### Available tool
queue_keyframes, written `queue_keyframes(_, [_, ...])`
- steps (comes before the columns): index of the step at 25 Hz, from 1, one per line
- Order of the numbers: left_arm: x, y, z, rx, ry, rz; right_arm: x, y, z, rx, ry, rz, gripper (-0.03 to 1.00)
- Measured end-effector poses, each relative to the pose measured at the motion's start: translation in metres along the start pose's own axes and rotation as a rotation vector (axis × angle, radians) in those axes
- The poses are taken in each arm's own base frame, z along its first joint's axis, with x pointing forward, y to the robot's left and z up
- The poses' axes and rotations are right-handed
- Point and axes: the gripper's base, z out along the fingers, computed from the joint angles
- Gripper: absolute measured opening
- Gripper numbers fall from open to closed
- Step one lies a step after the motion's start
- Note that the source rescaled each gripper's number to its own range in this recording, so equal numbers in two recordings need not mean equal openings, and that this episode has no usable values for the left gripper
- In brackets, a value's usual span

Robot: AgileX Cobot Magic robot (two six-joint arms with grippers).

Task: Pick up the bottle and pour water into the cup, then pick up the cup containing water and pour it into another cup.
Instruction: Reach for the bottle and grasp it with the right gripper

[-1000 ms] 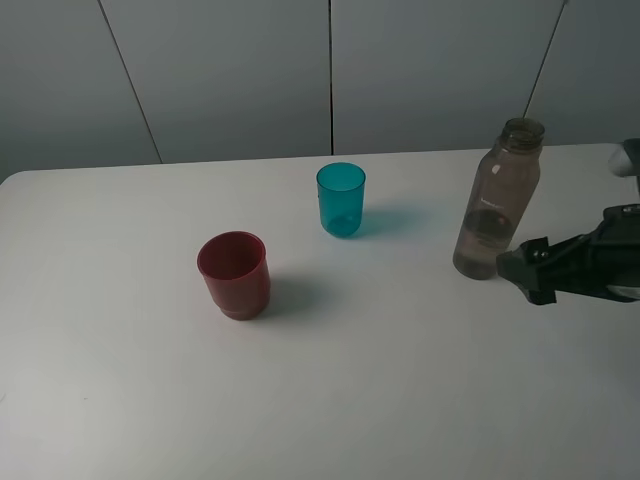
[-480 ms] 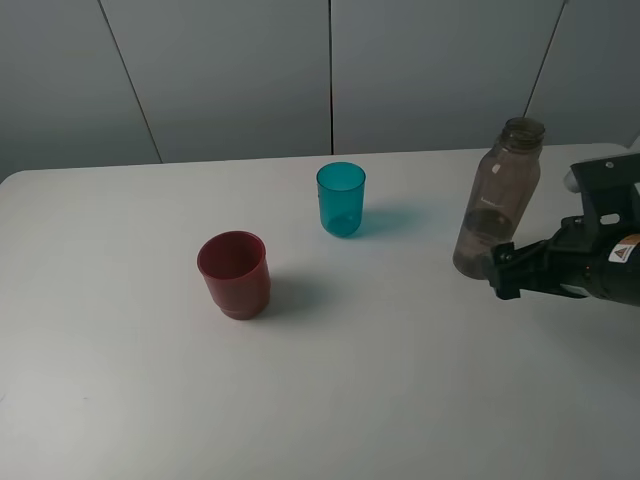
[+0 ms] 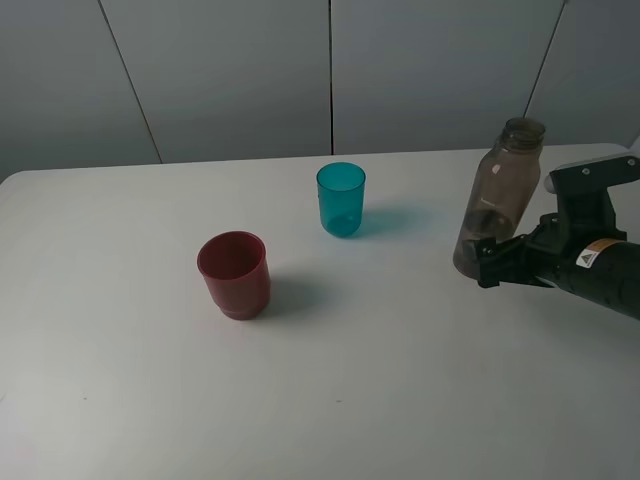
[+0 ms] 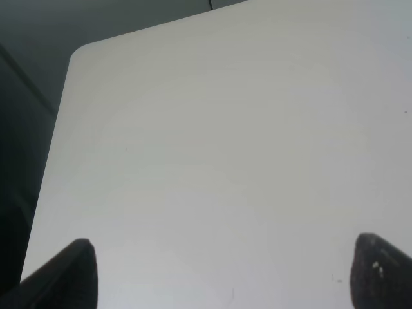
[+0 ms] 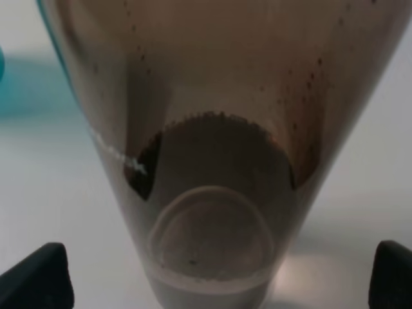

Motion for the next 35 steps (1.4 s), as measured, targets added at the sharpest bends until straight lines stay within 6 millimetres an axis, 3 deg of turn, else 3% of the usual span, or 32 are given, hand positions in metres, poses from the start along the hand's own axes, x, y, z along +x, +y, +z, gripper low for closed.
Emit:
queue_keyframes(27, [0.000, 0.000, 0.000, 0.000, 0.000, 0.002, 0.008, 0.001, 0.024, -0.002, -0.160, 0.058, 1.00])
queue_keyframes(35, [0.000, 0.000, 0.000, 0.000, 0.000, 0.002, 0.001, 0.001, 0.032, 0.000, -0.212, 0.059, 1.00])
